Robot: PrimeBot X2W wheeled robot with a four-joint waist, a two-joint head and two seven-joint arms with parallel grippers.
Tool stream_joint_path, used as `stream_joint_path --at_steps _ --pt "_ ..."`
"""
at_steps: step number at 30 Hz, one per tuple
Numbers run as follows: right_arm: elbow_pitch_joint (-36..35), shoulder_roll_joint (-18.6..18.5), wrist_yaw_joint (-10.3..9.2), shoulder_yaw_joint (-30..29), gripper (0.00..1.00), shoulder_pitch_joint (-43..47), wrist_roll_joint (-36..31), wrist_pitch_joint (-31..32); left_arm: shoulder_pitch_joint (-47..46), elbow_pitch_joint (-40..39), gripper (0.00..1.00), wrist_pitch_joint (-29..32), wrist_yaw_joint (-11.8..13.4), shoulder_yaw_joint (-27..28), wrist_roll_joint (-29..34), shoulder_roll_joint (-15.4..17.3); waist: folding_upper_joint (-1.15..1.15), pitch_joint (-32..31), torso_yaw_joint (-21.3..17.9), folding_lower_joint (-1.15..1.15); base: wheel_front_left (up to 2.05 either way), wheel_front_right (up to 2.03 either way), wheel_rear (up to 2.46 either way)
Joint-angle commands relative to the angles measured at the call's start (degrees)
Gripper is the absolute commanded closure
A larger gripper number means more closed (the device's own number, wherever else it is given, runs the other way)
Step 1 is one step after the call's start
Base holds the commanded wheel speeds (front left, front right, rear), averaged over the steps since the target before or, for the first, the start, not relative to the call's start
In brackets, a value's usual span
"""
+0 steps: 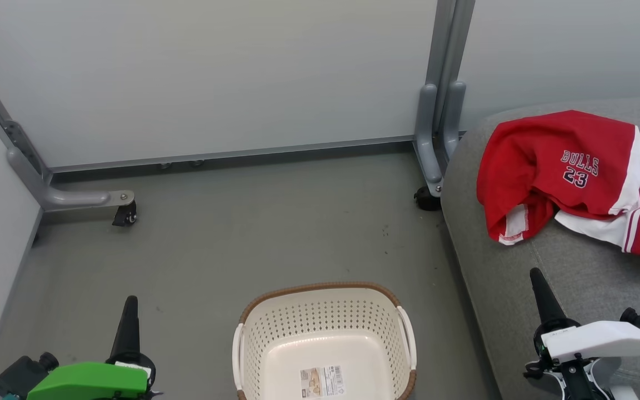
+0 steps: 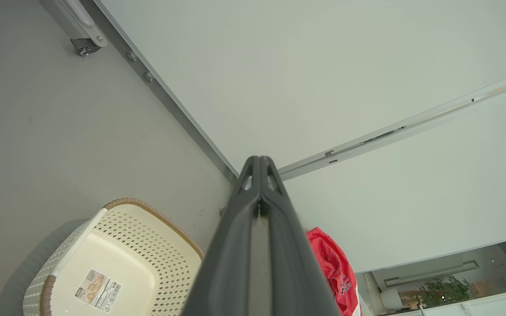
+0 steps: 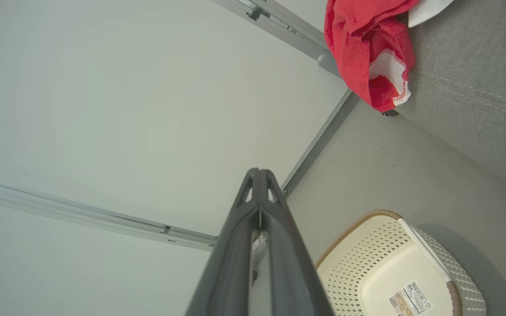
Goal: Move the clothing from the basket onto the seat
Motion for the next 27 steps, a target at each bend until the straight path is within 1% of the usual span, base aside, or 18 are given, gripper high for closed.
stream_joint_path --at_steps 1,27 --pt "-0.2 -0.2 0.04 -0.4 1.00 -1.4 1.7 0.4 -2.0 -0.3 1.00 0.4 -0.5 0.5 -1.6 0.3 0.00 0.1 0.0 0.00 0.00 0.00 0.00" --pt "1.1 0.0 0.03 -2.3 1.00 -4.0 15.1 4.0 -5.3 1.4 1.00 4.0 -1.6 2.9 -14.3 0.2 0.00 1.9 0.2 0.00 0.00 0.00 0.00"
